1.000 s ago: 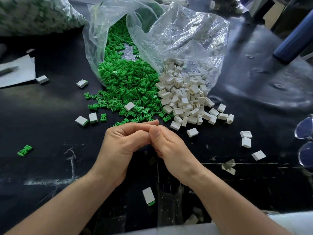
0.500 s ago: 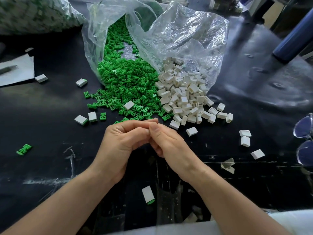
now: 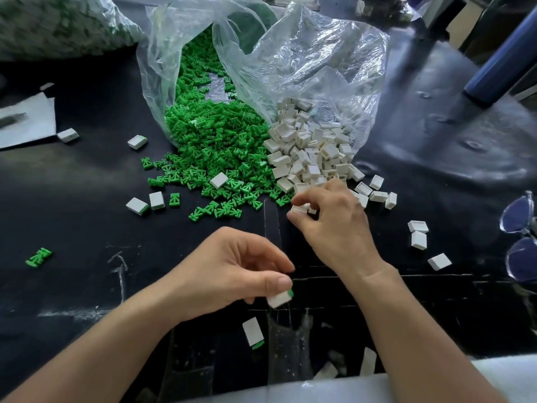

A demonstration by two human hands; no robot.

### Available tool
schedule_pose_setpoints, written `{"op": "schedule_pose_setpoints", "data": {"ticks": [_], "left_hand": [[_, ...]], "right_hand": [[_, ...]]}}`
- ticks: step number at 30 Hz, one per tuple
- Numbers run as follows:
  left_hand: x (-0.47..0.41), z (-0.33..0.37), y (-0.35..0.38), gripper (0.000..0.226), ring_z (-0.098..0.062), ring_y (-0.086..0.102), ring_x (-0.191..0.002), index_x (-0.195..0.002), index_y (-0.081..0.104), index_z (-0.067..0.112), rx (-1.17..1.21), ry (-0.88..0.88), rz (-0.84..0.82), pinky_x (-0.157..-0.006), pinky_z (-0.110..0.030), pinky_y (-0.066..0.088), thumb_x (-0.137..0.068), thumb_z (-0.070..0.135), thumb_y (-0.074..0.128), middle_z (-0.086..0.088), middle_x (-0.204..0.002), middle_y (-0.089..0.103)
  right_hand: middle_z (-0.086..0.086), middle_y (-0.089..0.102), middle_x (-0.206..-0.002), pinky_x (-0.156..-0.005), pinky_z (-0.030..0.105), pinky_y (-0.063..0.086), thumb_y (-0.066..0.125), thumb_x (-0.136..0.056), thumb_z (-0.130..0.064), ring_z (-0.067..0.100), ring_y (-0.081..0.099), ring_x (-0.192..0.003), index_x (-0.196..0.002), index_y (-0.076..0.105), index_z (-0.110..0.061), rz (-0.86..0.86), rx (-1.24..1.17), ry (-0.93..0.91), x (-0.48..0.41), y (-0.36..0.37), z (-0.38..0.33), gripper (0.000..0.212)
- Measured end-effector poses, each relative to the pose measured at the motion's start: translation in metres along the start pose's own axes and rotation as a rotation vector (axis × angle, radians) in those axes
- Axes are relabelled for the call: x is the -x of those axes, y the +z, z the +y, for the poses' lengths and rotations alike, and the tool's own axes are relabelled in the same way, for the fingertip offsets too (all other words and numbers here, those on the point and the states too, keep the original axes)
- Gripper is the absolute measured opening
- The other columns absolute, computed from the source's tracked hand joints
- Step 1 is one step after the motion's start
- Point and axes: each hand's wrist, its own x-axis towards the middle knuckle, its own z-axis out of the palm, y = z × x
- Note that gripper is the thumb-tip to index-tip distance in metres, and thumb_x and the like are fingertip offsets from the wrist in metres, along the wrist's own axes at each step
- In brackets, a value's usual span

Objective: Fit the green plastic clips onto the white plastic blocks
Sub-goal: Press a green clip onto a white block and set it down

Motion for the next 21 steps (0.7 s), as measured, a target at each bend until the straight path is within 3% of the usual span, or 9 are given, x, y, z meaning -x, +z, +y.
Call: {"op": "schedule_pose_setpoints", "data": {"ticks": [5, 9, 13, 15, 19, 21], "left_hand": [[-0.001, 0.002, -0.003, 0.023, -0.004, 0.056, -0.05, -0.075, 0.075, 0.012, 0.015, 0.043, 0.129, -0.045, -0.014, 0.042, -0.066, 0.034, 0.079, -0.006, -0.066, 0.07], [-0.004, 0.0, -0.003, 0.01, -0.003, 0.054, -0.047, -0.077, 0.075, 0.017, 0.067, 0.059, 0.288, -0.045, -0.013, 0.042, -0.068, 0.021, 0.072, -0.004, -0.069, 0.071], [-0.007, -0.006, -0.006, 0.039, -0.015, 0.061, -0.066, -0.092, 0.069, 0.034, -0.064, 0.11, 0.48, -0.066, -0.03, 0.055, -0.071, 0.002, 0.075, 0.004, -0.087, 0.071], [-0.007, -0.008, -0.006, 0.049, -0.012, 0.065, -0.07, -0.1, 0.066, 0.037, -0.114, 0.148, 0.493, -0.069, -0.026, 0.056, -0.071, -0.001, 0.075, 0.007, -0.095, 0.069], [-0.007, -0.008, -0.004, 0.032, -0.014, 0.07, -0.074, -0.091, 0.072, 0.027, -0.077, 0.207, 0.449, -0.065, -0.023, 0.056, -0.075, -0.001, 0.072, 0.002, -0.084, 0.074], [-0.008, -0.008, -0.006, 0.022, -0.012, 0.067, -0.063, -0.079, 0.072, 0.025, -0.074, 0.19, 0.491, -0.056, -0.02, 0.053, -0.074, 0.003, 0.073, 0.003, -0.071, 0.072]], "right_hand": [[-0.003, 0.043, -0.104, -0.083, 0.019, 0.028, 0.066, -0.083, -0.028, 0.017, 0.045, -0.107, -0.113, 0.063, -0.022, -0.021, 0.126, -0.005, -0.002, 0.003, 0.002, 0.03], [-0.006, 0.038, -0.098, -0.078, 0.015, 0.023, 0.065, -0.084, -0.026, 0.014, 0.045, -0.104, -0.107, 0.064, -0.022, -0.028, 0.121, -0.036, -0.001, 0.003, 0.001, 0.023], [-0.01, 0.056, -0.085, -0.07, 0.011, 0.038, 0.069, -0.08, -0.024, 0.0, 0.052, -0.074, -0.093, 0.069, -0.021, 0.006, -0.222, -0.061, 0.002, 0.001, -0.005, 0.014], [-0.011, 0.063, -0.075, -0.066, 0.011, 0.045, 0.072, -0.078, -0.022, -0.002, 0.056, -0.066, -0.085, 0.069, -0.023, -0.12, -0.479, -0.045, 0.005, 0.0, -0.011, 0.008], [-0.002, 0.065, -0.073, -0.067, 0.032, 0.052, 0.073, -0.076, -0.028, 0.011, 0.06, -0.067, -0.078, 0.061, -0.023, -0.275, -0.669, -0.003, 0.009, 0.005, -0.017, 0.013], [-0.002, 0.064, -0.073, -0.067, 0.032, 0.051, 0.069, -0.078, -0.035, 0.012, 0.06, -0.067, -0.079, 0.061, -0.022, -0.239, -0.631, -0.009, 0.009, 0.006, -0.018, 0.015]]}}
